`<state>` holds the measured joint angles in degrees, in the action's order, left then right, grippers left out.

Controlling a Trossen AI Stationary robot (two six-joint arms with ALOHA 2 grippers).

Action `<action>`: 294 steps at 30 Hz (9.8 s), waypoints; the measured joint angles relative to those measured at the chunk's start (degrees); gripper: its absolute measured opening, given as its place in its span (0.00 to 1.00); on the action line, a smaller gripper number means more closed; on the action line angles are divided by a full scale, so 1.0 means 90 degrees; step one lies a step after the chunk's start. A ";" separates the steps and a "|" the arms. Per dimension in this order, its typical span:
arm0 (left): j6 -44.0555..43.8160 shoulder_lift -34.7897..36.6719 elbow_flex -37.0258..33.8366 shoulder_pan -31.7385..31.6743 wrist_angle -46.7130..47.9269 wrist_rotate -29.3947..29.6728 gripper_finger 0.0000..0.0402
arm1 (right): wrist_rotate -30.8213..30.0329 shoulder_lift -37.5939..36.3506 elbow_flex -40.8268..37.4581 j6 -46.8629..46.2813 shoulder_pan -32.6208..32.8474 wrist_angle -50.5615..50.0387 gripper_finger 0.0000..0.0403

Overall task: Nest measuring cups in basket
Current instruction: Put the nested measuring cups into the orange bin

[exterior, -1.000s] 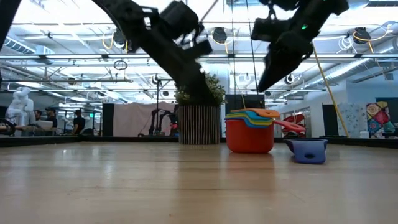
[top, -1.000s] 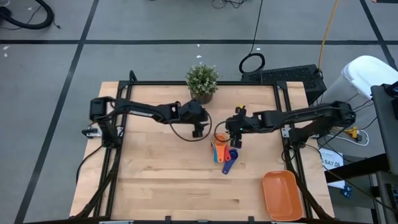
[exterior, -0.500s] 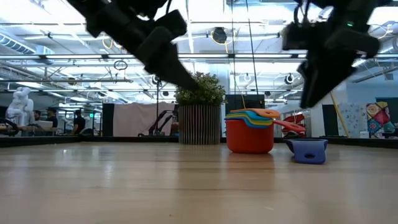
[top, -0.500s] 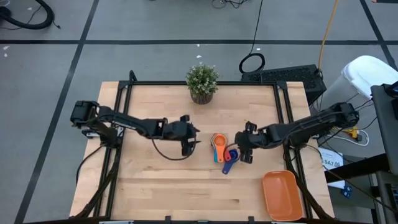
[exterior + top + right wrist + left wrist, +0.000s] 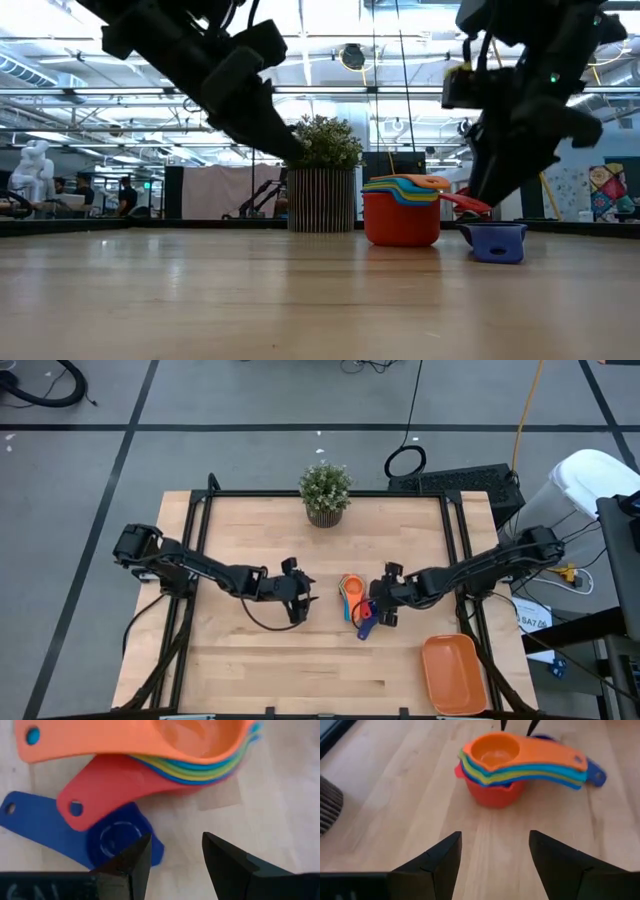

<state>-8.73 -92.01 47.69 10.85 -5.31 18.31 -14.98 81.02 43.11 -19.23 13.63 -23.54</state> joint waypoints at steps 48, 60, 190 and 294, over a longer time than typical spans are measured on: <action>-0.0229 -0.1018 0.0028 -0.0196 -0.0801 -0.0647 0.58 | 0.0860 0.0265 0.0012 0.0081 0.0173 0.1558 0.00; 0.0379 -0.1018 0.0028 -0.0066 -0.1045 -0.1532 0.04 | 0.0893 0.0503 0.0012 -0.0028 0.0250 0.1789 0.00; 0.1129 -0.1354 0.1240 -0.0961 0.1478 -0.1356 0.22 | 0.0527 -0.0188 -0.1229 -0.3162 0.0269 0.1777 0.34; -0.1591 0.1095 -0.0785 0.0450 0.0985 0.0691 0.22 | -0.0963 0.0301 0.1625 -0.2741 -0.0240 -0.1135 0.37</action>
<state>-23.05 -82.15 40.62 14.89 3.55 24.53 -23.65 83.73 57.74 -43.90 11.47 -33.76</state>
